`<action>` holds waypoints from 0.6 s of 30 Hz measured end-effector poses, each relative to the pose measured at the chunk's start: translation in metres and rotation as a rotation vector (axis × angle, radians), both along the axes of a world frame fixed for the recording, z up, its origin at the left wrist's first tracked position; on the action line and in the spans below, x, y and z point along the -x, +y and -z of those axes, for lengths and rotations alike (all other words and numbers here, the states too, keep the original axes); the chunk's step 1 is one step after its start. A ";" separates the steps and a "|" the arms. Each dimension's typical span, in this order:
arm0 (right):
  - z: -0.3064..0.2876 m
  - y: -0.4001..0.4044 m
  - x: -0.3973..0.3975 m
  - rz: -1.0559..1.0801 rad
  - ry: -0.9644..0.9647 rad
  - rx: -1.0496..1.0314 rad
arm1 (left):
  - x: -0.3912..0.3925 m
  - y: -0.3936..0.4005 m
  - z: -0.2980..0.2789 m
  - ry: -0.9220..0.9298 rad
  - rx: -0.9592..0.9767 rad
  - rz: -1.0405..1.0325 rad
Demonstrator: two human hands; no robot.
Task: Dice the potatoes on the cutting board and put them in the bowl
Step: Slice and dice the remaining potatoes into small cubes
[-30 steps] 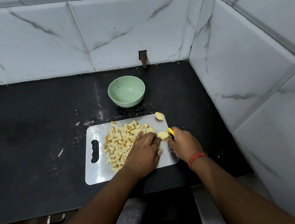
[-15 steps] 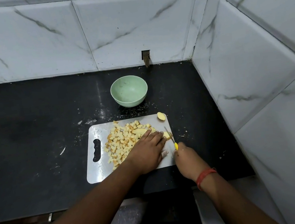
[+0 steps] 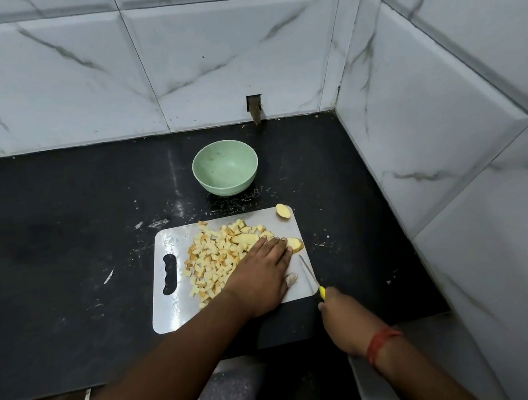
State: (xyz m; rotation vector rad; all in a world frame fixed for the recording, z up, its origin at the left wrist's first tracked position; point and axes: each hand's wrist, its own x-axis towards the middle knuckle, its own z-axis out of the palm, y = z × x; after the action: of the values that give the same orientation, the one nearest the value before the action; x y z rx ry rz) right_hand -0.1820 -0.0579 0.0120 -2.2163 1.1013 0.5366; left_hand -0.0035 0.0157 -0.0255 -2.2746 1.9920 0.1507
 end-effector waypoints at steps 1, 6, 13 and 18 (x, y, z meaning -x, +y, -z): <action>-0.003 0.001 0.003 0.019 -0.045 0.013 | 0.000 0.002 0.002 0.003 0.000 -0.009; -0.012 -0.004 -0.012 0.080 -0.211 0.058 | 0.002 0.009 0.007 0.044 0.022 -0.060; -0.004 -0.011 -0.039 0.067 -0.094 0.046 | 0.004 0.011 0.007 0.077 0.068 -0.084; 0.000 -0.013 -0.045 -0.020 -0.058 0.028 | 0.001 0.011 0.009 0.051 0.072 -0.060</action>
State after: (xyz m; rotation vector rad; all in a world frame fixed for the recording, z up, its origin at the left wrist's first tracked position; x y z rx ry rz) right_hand -0.1372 -0.0713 0.0125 -2.2544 1.0639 0.4650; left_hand -0.0043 0.0263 -0.0344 -2.3995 1.9849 0.1459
